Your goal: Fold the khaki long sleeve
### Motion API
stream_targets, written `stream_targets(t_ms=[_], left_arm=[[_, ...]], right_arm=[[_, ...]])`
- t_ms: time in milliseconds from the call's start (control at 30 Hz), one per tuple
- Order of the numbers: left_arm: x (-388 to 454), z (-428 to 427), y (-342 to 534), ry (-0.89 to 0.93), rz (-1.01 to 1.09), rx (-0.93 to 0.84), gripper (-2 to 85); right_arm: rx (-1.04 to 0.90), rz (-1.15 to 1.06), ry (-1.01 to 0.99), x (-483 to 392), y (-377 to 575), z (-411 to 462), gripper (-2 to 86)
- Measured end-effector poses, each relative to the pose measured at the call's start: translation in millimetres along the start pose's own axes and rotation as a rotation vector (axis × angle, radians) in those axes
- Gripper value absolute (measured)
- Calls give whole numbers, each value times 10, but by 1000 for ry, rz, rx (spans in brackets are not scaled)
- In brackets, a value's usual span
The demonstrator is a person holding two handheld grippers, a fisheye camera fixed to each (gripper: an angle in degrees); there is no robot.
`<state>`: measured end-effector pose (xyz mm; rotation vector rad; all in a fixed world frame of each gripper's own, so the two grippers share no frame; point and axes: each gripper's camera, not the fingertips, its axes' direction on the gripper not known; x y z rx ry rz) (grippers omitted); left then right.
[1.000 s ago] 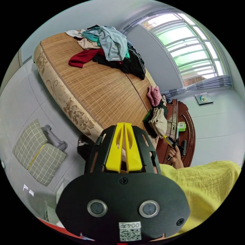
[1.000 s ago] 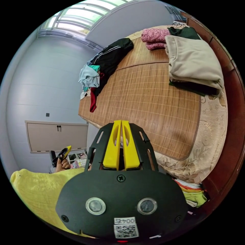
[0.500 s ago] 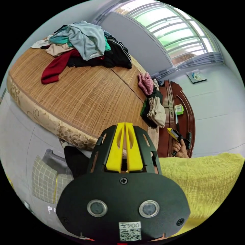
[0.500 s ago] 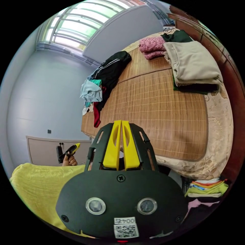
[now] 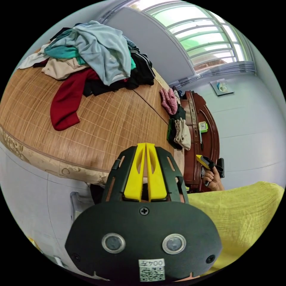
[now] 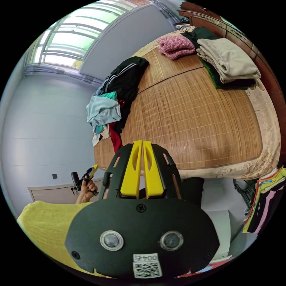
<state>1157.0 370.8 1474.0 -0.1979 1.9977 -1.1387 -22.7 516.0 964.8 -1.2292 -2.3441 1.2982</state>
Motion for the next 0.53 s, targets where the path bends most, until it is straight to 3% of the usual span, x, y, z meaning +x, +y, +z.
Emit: stream_targets(t_ms=[267,533], left_arm=[[-276,-23,264,-47,-152,47,11],[202,45,250,-329,-53,-10,24]], right_arm=[[-141,-22,-29,153,-112,988,-8],[-223,-96,-82,267,-184,1770,-8]])
